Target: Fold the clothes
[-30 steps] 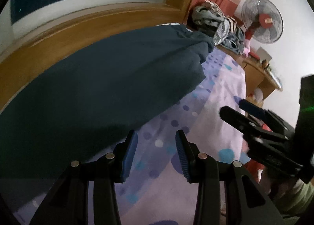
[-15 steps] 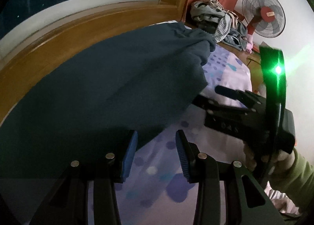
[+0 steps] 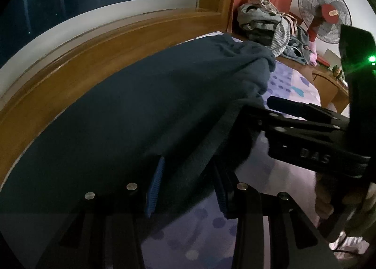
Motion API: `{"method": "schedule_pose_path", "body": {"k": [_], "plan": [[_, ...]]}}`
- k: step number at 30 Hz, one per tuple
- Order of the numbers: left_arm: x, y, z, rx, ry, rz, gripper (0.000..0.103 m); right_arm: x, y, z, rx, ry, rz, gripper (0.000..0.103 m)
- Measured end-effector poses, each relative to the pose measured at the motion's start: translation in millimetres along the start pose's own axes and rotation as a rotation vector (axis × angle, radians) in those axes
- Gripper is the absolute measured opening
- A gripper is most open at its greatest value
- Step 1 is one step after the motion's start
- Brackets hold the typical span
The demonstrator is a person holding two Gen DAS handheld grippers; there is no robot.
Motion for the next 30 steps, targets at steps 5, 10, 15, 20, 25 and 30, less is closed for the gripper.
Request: {"method": "schedule_pose_path", "body": {"k": [5,10,15,20,25,30], "plan": [[-13,-13,11,0.01,-0.017,0.012,0.04,4,3,1,-0.005,0.001,0.015,0.075],[-33,-25,21,-0.002,0.039,-0.029,0.04,5,24,0,-0.046,0.05,0.024,0.075],[-39,-31,17,0.02,0.082,-0.062,0.04,-10,28,13,-0.074,0.091,0.007,0.048],[-38,-30,11,0.036,0.099,-0.081,0.04,-19,18,23,-0.075,0.158,-0.023,0.044],[-38,-33,0,0.036,0.154,-0.114,0.04,-29,9,39,-0.078,0.224,-0.057,0.044],[-48,-40,-30,0.088,0.247,-0.177,0.04,-11,8,20,-0.065,0.235,0.054,0.015]]}}
Point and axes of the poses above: each gripper's, at about its wrist camera, not at the fingertips, and z roughly the way its jaws point, x to its right, y to its underside, the point moved 3 cm from there along z, roughly the way its jaws point, and after that the axes turned 2 degrees about y, right-handed, at the moved point
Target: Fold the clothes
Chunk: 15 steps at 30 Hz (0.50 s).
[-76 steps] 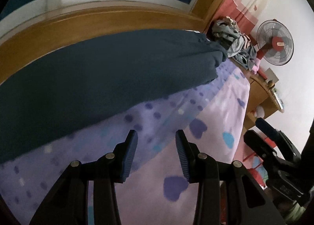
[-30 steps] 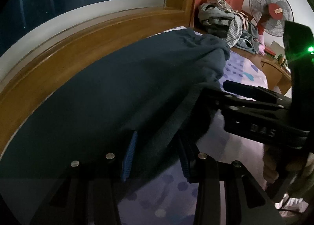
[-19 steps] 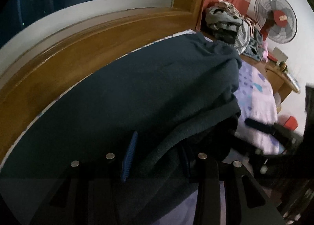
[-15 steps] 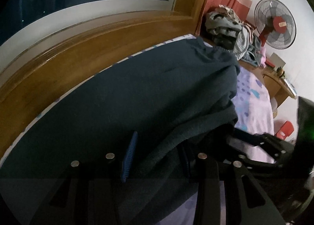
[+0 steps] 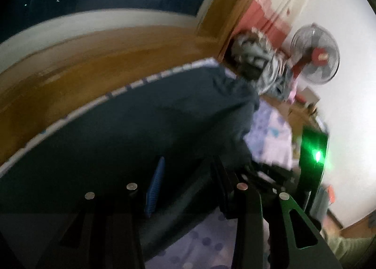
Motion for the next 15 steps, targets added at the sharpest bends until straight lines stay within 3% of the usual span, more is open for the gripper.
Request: {"method": "schedule_pose_path", "body": {"k": [3,9,11,15], "plan": [[-11,-10,-4,0.033,-0.02,-0.012,0.04,13,16,-17,-0.007,-0.021,0.048,0.013],[-43,1,59,-0.101,-0.16,-0.01,0.04,19,35,-32,-0.014,-0.037,0.063,0.008],[-44,6,61,-0.066,-0.169,0.008,0.04,20,37,-32,-0.017,-0.036,0.062,0.008],[-37,10,63,-0.073,-0.215,0.064,0.04,24,47,-35,-0.02,-0.026,0.052,0.003]]}}
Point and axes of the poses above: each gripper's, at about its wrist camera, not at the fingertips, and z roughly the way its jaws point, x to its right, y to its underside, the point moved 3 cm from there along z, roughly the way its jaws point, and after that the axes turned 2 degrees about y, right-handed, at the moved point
